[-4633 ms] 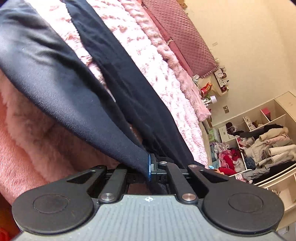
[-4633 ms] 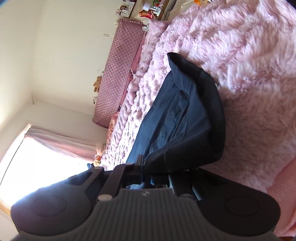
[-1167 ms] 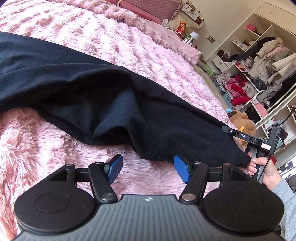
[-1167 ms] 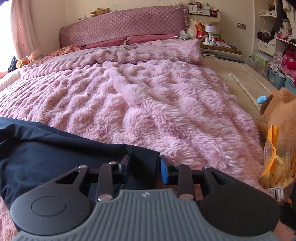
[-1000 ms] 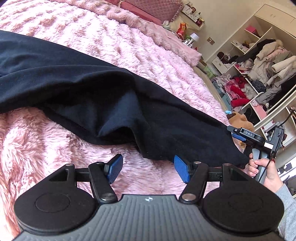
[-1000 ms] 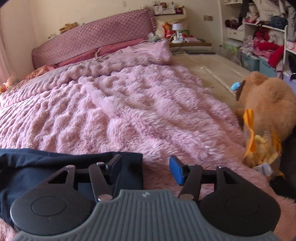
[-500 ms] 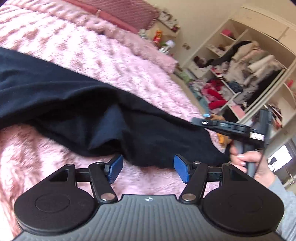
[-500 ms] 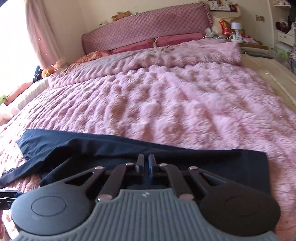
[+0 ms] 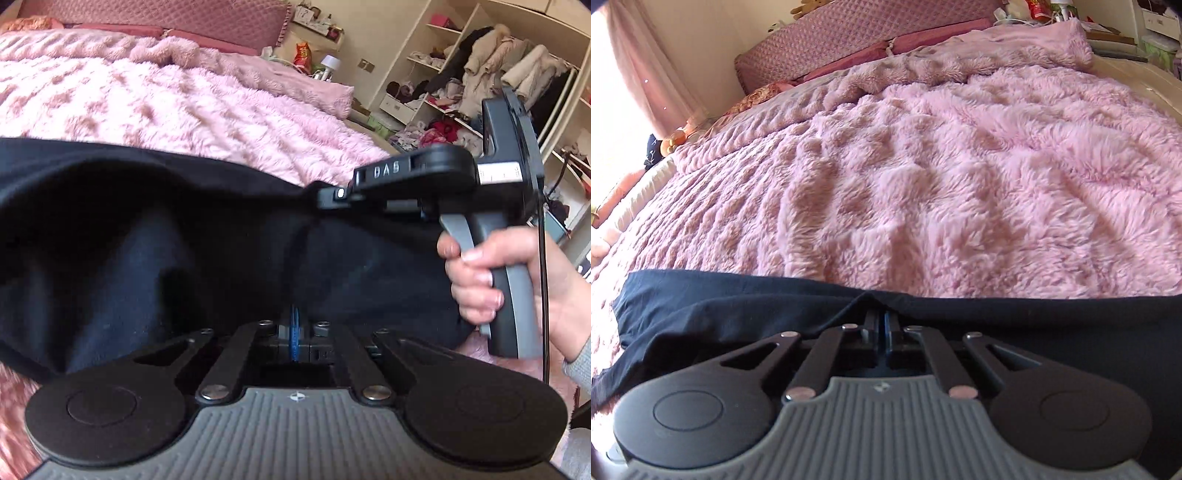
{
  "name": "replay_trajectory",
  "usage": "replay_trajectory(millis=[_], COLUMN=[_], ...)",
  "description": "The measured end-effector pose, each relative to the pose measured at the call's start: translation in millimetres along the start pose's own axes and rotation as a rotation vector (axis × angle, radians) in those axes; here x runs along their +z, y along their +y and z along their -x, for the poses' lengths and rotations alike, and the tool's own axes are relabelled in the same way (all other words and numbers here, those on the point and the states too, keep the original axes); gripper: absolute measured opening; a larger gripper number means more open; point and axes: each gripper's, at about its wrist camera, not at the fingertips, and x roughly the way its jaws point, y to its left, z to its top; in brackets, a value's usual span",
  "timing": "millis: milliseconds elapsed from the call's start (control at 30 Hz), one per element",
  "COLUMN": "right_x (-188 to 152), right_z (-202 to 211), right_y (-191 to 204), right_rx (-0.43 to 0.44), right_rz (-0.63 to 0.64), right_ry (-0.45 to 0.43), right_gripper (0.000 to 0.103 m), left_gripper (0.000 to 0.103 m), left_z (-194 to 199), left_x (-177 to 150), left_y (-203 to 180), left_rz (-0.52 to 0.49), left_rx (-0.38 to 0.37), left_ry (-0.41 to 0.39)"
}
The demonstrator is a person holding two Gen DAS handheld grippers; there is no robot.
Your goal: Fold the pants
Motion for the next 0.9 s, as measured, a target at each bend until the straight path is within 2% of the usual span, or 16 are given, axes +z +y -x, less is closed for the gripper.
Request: replay_trajectory(millis=[100, 233, 300, 400, 467, 567, 700, 800, 867, 900], right_x=[15.3, 25.3, 24.5, 20.8, 17.3, 7.2, -35.6, -77.0, -101.5, -111.6], right_z=[-9.4, -3.0, 14.6, 53.4, 81.5, 118.1, 157.1, 168.1, 174.7, 179.1], right_y=[-10.3, -13.6, -19.6, -34.4, -46.7, -63.0, -70.7, -88.3, -93.6, -96.3], right_rx=[-0.038, -0.149, -0.159, -0.129, -0.114, -0.098, -0.034, 0.027, 0.011, -0.032], right_rz=[-0.062, -0.089, -0.122, -0.186, -0.195, -0.195, -0.162, -0.305, -0.335, -0.346], right_ry=[-0.02, -0.097, -0.163, -0.276, -0.31, -0.29, -0.212, -0.112, -0.082, -0.072], right_gripper=[0.0, 0.0, 0.0, 0.004, 0.005, 0.005, 0.005, 0.001, 0.0, 0.0], left_gripper=[0.0, 0.0, 0.0, 0.0, 0.0, 0.003, 0.006, 0.006, 0.006, 0.006], left_z=[10.6, 33.2, 41.9, 57.6, 79.6, 95.4, 80.6, 48.4, 27.2, 17.8], left_x=[-17.8, -27.6, -26.4, -24.1, -21.0, -3.5, 14.1, 23.3, 23.7, 25.5], left_y=[-2.3, -8.8, -7.3, 0.5, -1.3, -18.5, -39.9, -46.4, -51.9, -54.0], left_rz=[0.021, 0.009, 0.023, 0.093, 0.114, 0.044, -0.027, 0.022, 0.074, 0.093], left_rx=[0.008, 0.027, 0.016, -0.029, -0.089, -0.162, -0.136, -0.164, -0.171, -0.172], left_ry=[0.006, 0.022, 0.064, 0.114, 0.047, -0.009, -0.049, -0.035, -0.033, -0.027])
